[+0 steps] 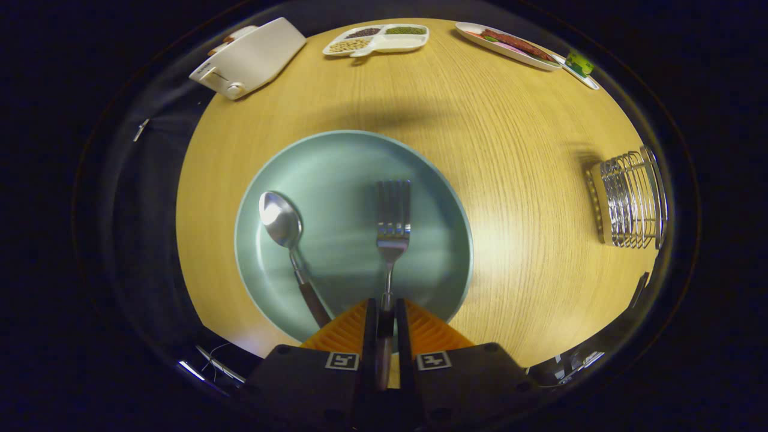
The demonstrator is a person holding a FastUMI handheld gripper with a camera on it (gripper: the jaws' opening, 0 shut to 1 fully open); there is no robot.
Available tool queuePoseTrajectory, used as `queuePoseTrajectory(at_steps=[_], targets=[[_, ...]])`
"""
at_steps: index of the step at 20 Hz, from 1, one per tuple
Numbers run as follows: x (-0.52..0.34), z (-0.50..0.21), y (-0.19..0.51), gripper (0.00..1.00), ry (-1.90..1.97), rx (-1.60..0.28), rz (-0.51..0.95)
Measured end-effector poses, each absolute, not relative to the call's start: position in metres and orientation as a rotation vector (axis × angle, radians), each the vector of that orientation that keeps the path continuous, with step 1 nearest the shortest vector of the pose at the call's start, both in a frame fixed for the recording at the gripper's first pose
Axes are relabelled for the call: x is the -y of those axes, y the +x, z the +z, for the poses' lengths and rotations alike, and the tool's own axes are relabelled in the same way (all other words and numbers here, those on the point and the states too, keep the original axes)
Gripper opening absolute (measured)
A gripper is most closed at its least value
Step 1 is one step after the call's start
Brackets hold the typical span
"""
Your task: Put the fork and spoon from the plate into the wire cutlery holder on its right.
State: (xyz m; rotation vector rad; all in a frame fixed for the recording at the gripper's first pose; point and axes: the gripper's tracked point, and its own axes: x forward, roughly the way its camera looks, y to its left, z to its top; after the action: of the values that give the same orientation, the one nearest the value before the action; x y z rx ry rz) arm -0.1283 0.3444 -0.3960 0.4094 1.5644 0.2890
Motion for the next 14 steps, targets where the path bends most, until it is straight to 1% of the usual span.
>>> queuePoseTrajectory(at_steps=[1, 3, 10, 14], targets=[[-0.346, -0.397, -0.125, 0.14, 0.423, -1.554, 0.286], [-0.352, -0.390, -0.116, 0.11, 0.454, -1.488, 0.354], [-0.338, -0.354, -0.094, 0.11, 0.505, -1.332, 0.477], [-0.323, -0.326, -0.089, 0.11, 0.454, -1.226, 0.572]])
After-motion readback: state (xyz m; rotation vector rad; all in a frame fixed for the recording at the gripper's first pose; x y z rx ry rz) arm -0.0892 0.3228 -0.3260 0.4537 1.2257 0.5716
